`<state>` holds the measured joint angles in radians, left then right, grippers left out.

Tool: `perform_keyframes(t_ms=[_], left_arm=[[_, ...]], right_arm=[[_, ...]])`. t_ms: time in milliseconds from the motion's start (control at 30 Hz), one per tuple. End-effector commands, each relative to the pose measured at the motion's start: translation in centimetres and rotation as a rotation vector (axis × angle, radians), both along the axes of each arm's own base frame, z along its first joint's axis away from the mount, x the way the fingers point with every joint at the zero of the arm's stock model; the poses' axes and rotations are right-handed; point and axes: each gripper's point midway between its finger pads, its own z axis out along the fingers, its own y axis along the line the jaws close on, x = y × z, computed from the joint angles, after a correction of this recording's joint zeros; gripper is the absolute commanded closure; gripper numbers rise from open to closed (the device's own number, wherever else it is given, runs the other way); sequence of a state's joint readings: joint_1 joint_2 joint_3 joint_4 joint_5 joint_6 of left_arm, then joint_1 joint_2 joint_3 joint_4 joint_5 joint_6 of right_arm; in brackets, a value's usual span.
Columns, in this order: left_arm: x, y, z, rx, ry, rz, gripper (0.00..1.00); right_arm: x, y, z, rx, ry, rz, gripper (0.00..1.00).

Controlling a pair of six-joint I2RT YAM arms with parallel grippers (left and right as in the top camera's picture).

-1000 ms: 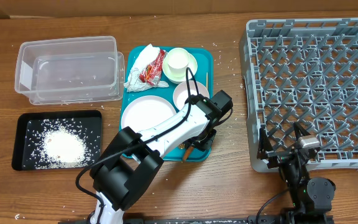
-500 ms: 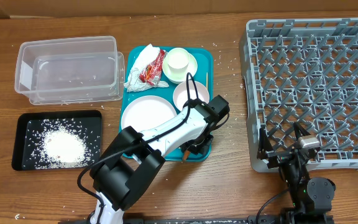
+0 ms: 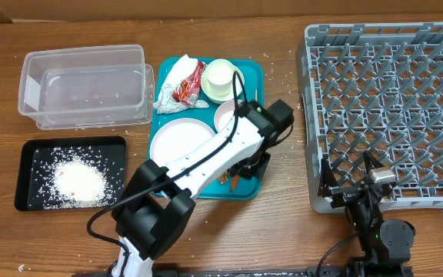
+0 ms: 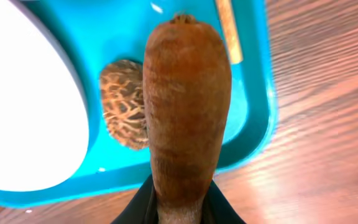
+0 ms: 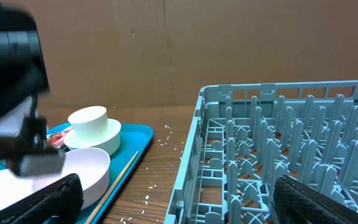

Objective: Sort waste into correct bins and load items into the dishwasher
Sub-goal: 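Lower the left gripper onto the carrot and grasp it, then carry the carrot with the left gripper and drop it on the black tray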

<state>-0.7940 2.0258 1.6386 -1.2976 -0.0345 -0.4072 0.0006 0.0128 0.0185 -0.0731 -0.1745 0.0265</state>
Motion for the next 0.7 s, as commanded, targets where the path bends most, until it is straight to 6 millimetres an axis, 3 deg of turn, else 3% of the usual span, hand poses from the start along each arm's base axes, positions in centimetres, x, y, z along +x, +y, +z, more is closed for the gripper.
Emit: perform_keyframes(t_ms=[0, 267, 467, 667], left_arm=[[2.6, 1.0, 2.7, 0.021, -0.068, 0.075, 0.95], [6.1, 8.4, 5.5, 0.083, -0.092, 0.329, 0.96], [7.8, 18.8, 8.5, 0.091, -0.111, 0.686, 0.96], [7.4, 28.1, 11.2, 0.076, -0.164, 1.003, 0.96]], right_arm=[[0.0, -0.2, -0.2, 0.003, -0.003, -0.012, 0.0], [0.0, -0.2, -0.2, 0.003, -0.003, -0.012, 0.0], [0.0, -0.2, -0.2, 0.003, -0.003, -0.012, 0.0], [0.0, -0.2, -0.2, 0.003, -0.003, -0.012, 0.0]])
